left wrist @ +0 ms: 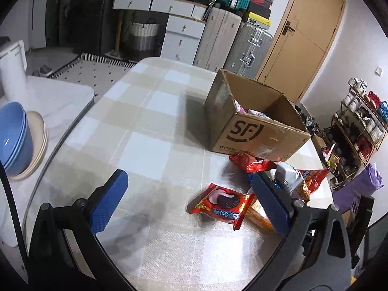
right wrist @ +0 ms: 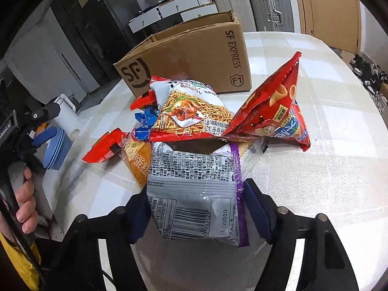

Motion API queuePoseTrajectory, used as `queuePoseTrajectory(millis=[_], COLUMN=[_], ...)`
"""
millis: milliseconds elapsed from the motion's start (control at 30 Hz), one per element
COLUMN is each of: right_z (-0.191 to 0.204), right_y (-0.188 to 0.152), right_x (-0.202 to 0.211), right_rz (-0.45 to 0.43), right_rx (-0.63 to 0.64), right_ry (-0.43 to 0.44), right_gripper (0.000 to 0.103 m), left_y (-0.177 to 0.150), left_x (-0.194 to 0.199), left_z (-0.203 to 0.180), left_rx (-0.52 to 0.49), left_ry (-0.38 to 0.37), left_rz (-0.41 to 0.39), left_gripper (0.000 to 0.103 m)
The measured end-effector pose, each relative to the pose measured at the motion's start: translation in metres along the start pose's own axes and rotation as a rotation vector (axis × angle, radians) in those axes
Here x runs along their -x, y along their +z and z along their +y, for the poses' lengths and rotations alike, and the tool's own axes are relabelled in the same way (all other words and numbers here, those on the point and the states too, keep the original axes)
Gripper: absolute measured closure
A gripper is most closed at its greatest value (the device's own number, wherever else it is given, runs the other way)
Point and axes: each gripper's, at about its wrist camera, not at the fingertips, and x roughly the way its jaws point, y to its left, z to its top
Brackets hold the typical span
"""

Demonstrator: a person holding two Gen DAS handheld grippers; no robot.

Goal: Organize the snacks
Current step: 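Grasp the white-and-purple snack bag with the right tool while the left tool reaches the red cookie packet, then close the left tool on the red cookie packet and lift it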

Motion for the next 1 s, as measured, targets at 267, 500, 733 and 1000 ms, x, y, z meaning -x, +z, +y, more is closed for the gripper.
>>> queuePoseTrajectory(millis=[267, 500, 733, 1000], right_z=[0.003, 0.002, -0.001, 0.000], right_y=[-0.001, -0.004, -0.005, -0.006], right_x=[0.013, 0.020, 0.035, 0.048], right_rz=[-0.023, -0.022, -0.050, -0.068], right_rx=[-0.005, -0.016, -0.040, -0.039], right_ry=[0.003, 0.014, 0.039, 0.063], right_gripper=[0.050, 0.056, 0.057, 0.057], left_y=[-0.003, -0.009, -0.015, -0.022], left_x=[-0.010, -0.028, -0.057, -0.077], left_z=[-0.001, -0.004, -0.007, -0.025], left_rx=[-0.015, -0.037, -0.005, 0.020], left_ry=[0.026, 0.017, -0.022, -0.044], left_rz=[0.026, 0.095, 0.215, 0.274], left_gripper=[0.001, 0.001, 0.001, 0.001])
